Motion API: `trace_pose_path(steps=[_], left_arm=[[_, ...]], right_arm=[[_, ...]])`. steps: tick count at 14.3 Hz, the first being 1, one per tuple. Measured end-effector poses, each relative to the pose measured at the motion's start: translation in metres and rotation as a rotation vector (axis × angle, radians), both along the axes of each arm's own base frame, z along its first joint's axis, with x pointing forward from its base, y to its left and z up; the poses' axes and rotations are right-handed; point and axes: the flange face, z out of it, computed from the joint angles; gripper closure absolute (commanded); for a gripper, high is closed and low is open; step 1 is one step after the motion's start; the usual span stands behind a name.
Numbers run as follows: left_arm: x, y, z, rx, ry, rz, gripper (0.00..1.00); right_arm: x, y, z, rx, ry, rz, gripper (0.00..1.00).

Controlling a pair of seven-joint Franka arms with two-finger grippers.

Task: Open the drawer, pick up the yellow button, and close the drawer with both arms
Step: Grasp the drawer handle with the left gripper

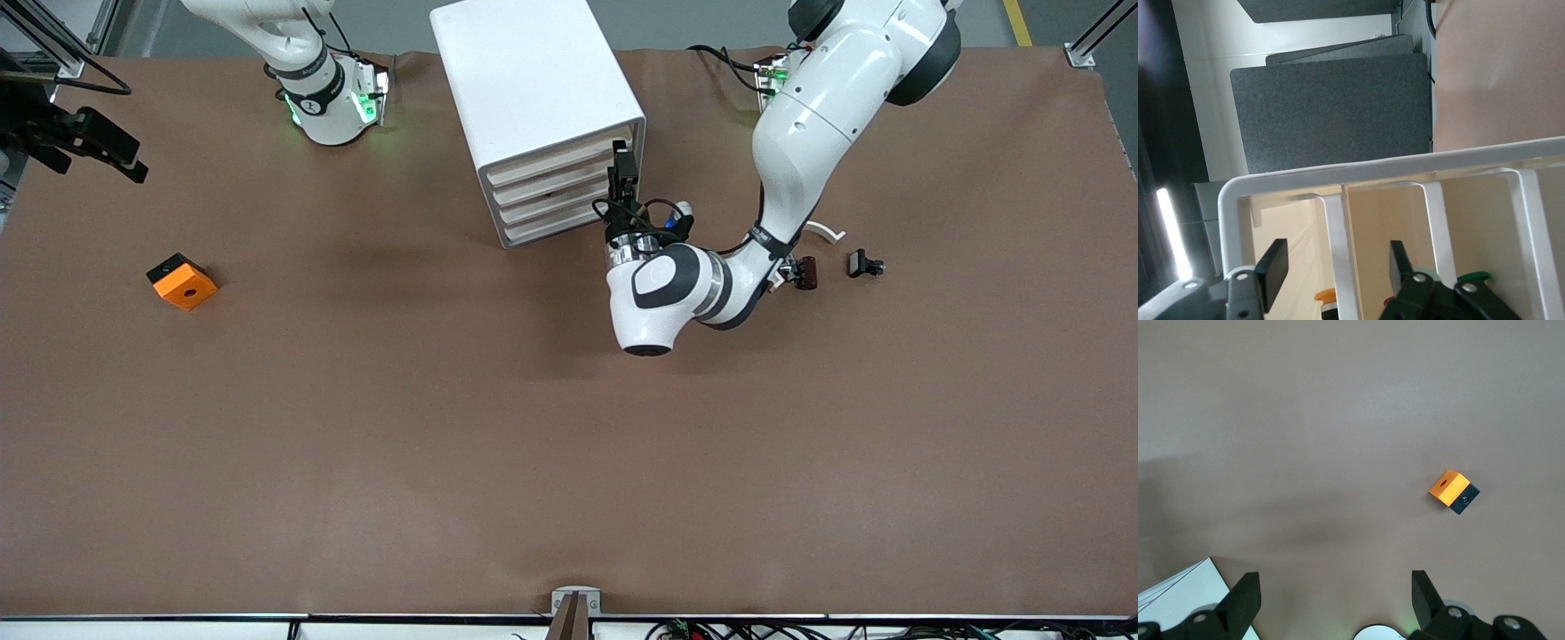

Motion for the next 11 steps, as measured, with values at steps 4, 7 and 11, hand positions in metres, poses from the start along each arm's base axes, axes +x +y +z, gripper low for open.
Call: trace_pose_path(steps=[4,7,11], left_arm=[[-0.009,-0.009,0.0,0.0,0.001,-0.019,0.58],[-0.013,-0.013,0.0,-0.001,0.001,-0.029,0.69],[-0.021,-0.02,-0.001,0.0,0.0,-0.043,0.88]], right_arm=[[0.0,-0.002,0.0,0.001,-0.001,0.004,0.0],[0.0,-0.001,0.0,0.001,-0.002,0.008,0.0],[0.001,-0.001,0.001,0.001,-0.009,0.009,0.0]])
